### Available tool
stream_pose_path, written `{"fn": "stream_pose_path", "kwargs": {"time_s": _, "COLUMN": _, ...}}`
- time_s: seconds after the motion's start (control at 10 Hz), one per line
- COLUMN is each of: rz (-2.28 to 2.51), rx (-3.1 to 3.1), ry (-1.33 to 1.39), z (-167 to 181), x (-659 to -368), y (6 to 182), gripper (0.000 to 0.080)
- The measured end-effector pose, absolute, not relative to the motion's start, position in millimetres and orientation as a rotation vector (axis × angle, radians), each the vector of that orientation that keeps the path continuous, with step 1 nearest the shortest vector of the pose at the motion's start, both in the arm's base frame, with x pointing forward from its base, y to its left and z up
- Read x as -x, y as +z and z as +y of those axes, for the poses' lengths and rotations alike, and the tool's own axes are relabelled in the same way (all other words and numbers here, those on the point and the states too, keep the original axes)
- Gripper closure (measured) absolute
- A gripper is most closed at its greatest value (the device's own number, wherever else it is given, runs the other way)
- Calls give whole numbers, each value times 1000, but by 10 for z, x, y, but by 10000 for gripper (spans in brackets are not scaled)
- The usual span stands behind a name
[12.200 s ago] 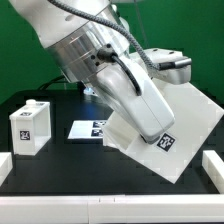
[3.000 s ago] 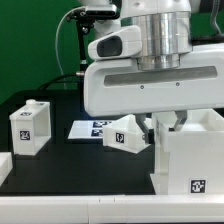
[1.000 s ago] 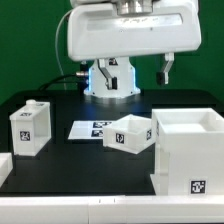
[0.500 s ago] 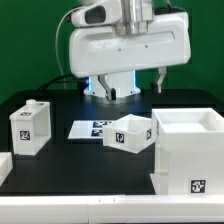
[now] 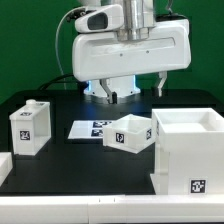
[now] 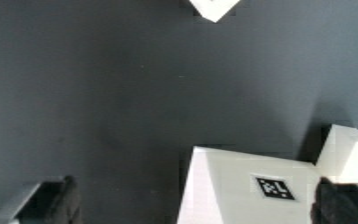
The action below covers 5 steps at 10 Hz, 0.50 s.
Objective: Assemble drawer
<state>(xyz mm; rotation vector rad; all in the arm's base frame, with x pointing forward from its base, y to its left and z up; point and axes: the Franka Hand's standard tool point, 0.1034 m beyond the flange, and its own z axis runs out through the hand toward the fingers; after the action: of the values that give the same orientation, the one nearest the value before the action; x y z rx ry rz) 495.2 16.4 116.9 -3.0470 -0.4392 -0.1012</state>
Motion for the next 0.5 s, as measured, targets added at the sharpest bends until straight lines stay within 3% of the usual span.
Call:
{"fn": "stream_pose_path", "kwargs": {"time_s": 0.3, "rz": -605, "rx": 3027, "ry": -162, "z": 411, "x": -4543, "y": 1134, "gripper": 150}}
{"fn": "stream_pose_path", "kwargs": {"time_s": 0.5, "rz": -593, "rx": 3028, "ry": -147, "z": 378, "x": -4554, "y": 1125, "gripper": 150}}
